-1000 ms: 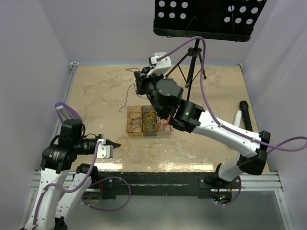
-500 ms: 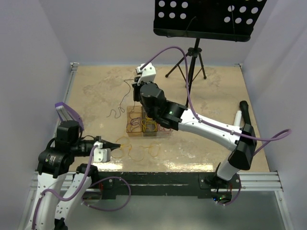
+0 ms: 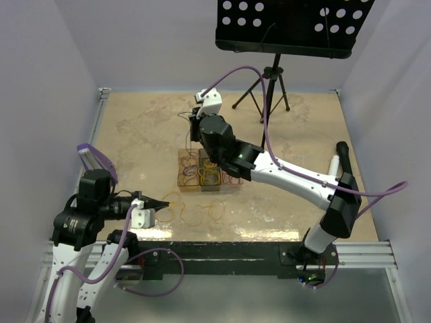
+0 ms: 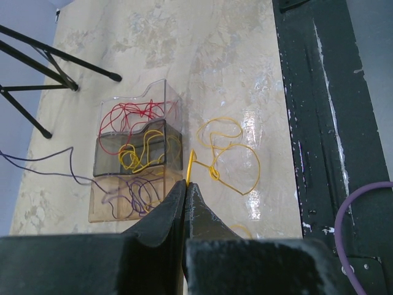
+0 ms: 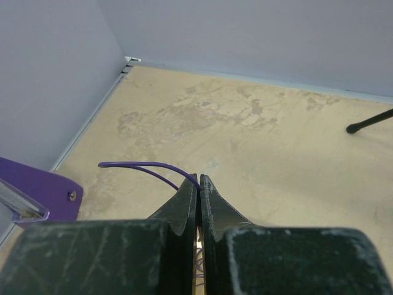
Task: Untangle the cables
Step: Place the cable in the bin.
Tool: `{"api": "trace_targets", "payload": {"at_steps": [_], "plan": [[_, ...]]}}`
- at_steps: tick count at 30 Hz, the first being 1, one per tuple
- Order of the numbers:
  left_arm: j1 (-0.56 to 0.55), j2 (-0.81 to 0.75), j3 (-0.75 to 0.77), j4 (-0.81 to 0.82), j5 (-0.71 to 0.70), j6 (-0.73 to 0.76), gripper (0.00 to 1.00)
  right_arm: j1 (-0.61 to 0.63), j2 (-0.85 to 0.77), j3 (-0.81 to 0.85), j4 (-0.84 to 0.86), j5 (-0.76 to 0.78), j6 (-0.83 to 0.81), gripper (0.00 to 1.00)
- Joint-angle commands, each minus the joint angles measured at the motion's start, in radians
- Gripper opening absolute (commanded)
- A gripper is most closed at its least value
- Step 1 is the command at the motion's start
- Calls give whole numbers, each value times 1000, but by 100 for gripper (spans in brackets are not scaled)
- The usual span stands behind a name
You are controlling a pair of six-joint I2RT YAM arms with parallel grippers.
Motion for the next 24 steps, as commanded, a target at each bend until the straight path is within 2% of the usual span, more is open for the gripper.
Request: {"api": "trace_targets", "payload": {"at_steps": [1, 24], "plan": [[4, -6, 29, 34, 31, 3, 0, -6, -8, -23, 34, -12, 23, 0], [5, 0, 39, 47, 25, 8, 0, -14, 34, -66, 28, -38, 49, 0]]}}
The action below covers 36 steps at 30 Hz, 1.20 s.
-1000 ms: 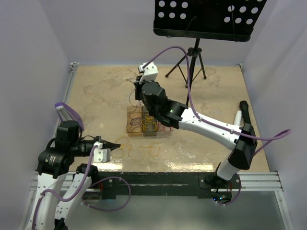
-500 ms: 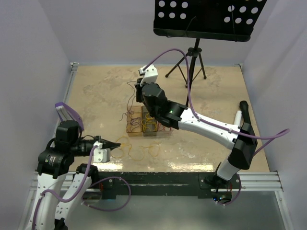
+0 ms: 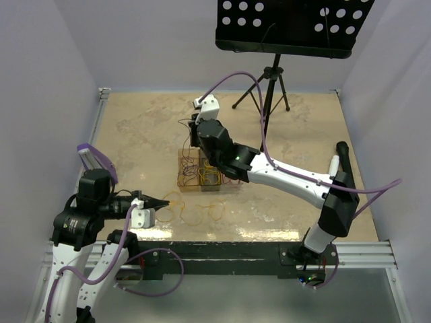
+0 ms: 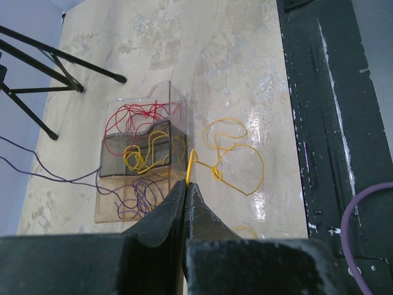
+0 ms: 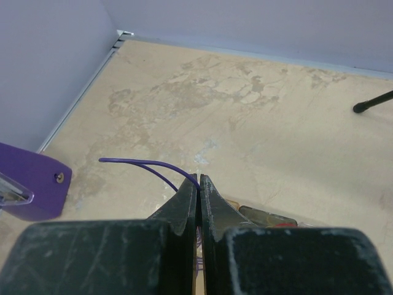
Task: Untangle the cables
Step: Place the cable in the bin.
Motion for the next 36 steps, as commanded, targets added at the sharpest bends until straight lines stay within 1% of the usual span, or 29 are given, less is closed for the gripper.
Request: {"api": "trace_targets", "payload": {"at_steps": [1, 5, 13, 14, 19, 25, 31, 36], "plan": [[5, 0, 42, 30, 26, 7, 0, -9, 27, -6, 27, -21, 21, 0], [4, 0, 40, 33, 28, 8, 0, -9, 68, -7, 16, -33, 51, 0], [5, -4, 43, 31, 22, 7, 0, -9, 166, -24, -21, -10, 128, 0], [4, -4, 43, 30, 23, 8, 0, -9, 175, -26, -45, -9, 136, 0], [4, -4, 43, 33, 26, 8, 0, -6, 215, -32, -48, -13, 162, 0], [4, -6, 53, 33, 28, 5, 0, 2, 267, -37, -45, -55, 183, 0], [4, -6, 53, 31, 26, 5, 0, 10, 300, -60, 4, -118, 220, 0], [4, -7, 51, 30, 25, 7, 0, 10, 324, -63, 2, -124, 249, 0]]}}
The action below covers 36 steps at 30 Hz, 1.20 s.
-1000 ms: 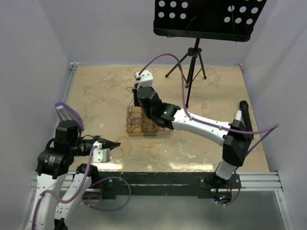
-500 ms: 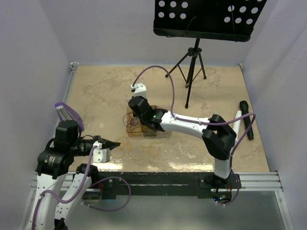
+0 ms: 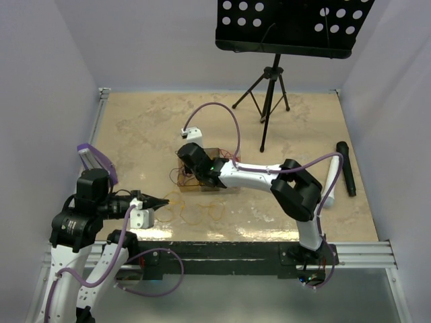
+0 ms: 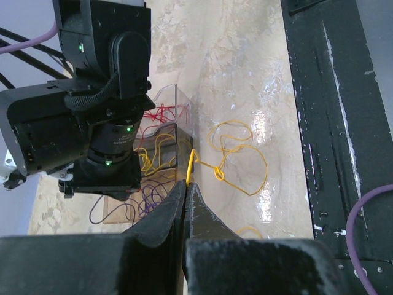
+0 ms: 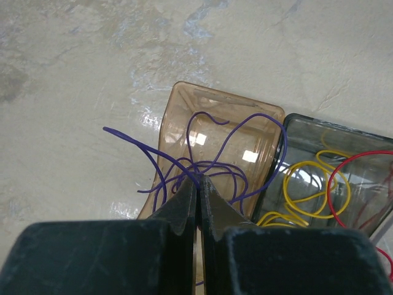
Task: Untangle the cables
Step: Place the cable in the bin, then pick up the cable at the center of the board.
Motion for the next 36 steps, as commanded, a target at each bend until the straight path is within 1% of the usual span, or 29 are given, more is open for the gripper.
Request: {"api": "trace_targets", "payload": {"at_steps": [1, 6, 12, 18, 20, 22, 24, 25, 27, 29, 31, 34, 36], "plan": [[5, -6, 31, 21, 25, 11, 0, 5, 15, 7, 27, -12, 53, 0], [4, -8, 31, 23, 28, 14, 0, 8, 59, 56, -52, 5, 76, 0], [5, -6, 31, 29, 28, 13, 0, 8, 151, 154, -168, 17, 116, 0], [4, -6, 25, 38, 19, 11, 0, 9, 90, 154, -174, 20, 136, 0], [4, -6, 18, 51, 22, -1, 0, 8, 55, 162, -182, 20, 133, 12], [4, -6, -2, 73, 19, -20, 0, 8, 26, 174, -197, 25, 128, 27], [4, -8, -31, 112, -13, -43, 0, 9, -7, 179, -208, 23, 125, 36], [4, -9, -54, 159, -39, -69, 0, 8, -20, 179, -211, 22, 127, 40], [4, -15, -97, 243, -125, -125, 0, 8, -45, 174, -226, 23, 133, 46], [5, -19, -152, 296, -207, -119, 0, 8, -71, 163, -231, 26, 131, 49], [4, -23, -209, 336, -280, -103, 0, 8, -89, 157, -240, 32, 131, 50], [4, -12, -266, 365, -301, -75, 0, 8, -117, 139, -221, 16, 127, 50], [5, -3, -274, 380, -286, -92, 0, 8, -125, 117, -182, -15, 118, 49]]}}
